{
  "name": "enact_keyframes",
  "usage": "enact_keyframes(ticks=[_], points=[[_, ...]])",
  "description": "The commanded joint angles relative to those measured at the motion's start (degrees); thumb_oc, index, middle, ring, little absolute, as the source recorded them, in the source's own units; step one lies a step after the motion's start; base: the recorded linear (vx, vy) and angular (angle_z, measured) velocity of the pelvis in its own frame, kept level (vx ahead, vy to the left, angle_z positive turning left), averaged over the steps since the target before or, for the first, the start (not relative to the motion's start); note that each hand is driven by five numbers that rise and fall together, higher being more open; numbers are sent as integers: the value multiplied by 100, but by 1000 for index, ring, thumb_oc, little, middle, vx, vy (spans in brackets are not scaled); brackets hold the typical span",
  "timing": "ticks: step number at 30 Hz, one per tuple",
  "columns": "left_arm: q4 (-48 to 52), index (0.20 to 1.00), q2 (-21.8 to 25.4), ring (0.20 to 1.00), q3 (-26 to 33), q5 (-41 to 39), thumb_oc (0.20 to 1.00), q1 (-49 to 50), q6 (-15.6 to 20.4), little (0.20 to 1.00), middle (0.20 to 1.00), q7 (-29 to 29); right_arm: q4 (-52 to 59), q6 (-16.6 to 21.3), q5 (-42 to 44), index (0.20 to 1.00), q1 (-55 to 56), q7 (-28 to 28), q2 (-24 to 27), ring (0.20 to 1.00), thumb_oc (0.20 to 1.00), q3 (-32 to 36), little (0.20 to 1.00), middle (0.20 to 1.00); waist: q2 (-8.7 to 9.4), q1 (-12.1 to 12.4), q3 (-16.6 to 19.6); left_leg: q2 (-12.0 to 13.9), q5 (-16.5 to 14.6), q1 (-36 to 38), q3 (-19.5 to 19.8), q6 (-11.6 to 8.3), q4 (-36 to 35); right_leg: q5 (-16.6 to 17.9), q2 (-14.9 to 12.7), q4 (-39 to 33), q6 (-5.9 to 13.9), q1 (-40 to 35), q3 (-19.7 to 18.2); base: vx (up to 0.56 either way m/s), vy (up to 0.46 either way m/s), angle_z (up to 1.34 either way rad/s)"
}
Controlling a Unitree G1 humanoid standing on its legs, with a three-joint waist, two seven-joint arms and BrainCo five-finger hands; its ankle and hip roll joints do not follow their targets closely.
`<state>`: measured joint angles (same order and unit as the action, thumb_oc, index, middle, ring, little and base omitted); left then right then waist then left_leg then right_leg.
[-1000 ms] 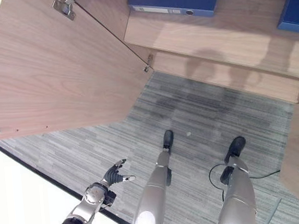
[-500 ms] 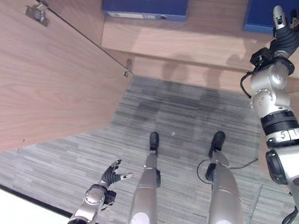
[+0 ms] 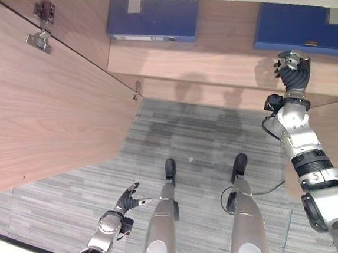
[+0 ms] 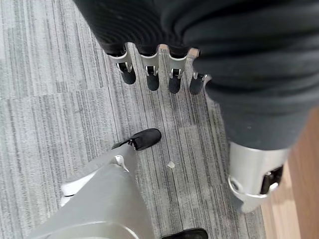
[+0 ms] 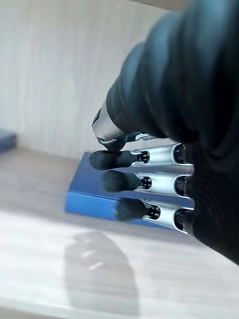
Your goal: Put the empty folder in the office cabinet
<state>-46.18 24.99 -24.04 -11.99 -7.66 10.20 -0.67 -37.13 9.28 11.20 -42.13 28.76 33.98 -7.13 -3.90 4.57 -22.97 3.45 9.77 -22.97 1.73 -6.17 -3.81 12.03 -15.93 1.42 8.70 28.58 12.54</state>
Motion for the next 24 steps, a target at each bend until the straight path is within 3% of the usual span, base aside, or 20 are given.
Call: enact_keyframes(ticks=[1, 10, 17, 24], points=[[89, 1000, 246, 1000, -8, 60, 1000, 350, 164, 1000, 1000, 5, -28, -26, -514, 200, -509, 136, 555, 200, 200, -154, 200, 200, -23, 206, -55, 146, -557, 42, 407, -206, 0, -1075, -120, 1005, 459, -205, -61, 0, 0, 0], [161, 1000, 399, 1000, -277, -58, 1000, 250, 245, 1000, 1000, -20, -1441, -118, -90, 200, -1381, 7, 823, 200, 200, -571, 200, 200, -86, 354, -108, 89, -480, -107, 563, -226, 10, -1053, -184, 966, 483, -243, 28, 0, 2, 2], [303, 1000, 546, 1000, -463, -314, 1000, 167, 275, 1000, 1000, -26, -2729, -260, 147, 200, -2455, -159, 1335, 200, 200, -1316, 200, 200, -212, 526, -226, 70, -407, -314, 643, -251, 24, -1120, -193, 1073, 486, -64, 61, 2, -12, 10], [309, 1000, 482, 1000, -546, -432, 1000, 63, 272, 1000, 1000, 32, -3221, -363, 155, 200, -2886, -243, 1610, 200, 200, -1736, 200, 200, -304, 578, -333, 78, -351, -476, 688, -244, 25, -1199, -184, 1277, 485, 184, 67, 5, -16, 5]])
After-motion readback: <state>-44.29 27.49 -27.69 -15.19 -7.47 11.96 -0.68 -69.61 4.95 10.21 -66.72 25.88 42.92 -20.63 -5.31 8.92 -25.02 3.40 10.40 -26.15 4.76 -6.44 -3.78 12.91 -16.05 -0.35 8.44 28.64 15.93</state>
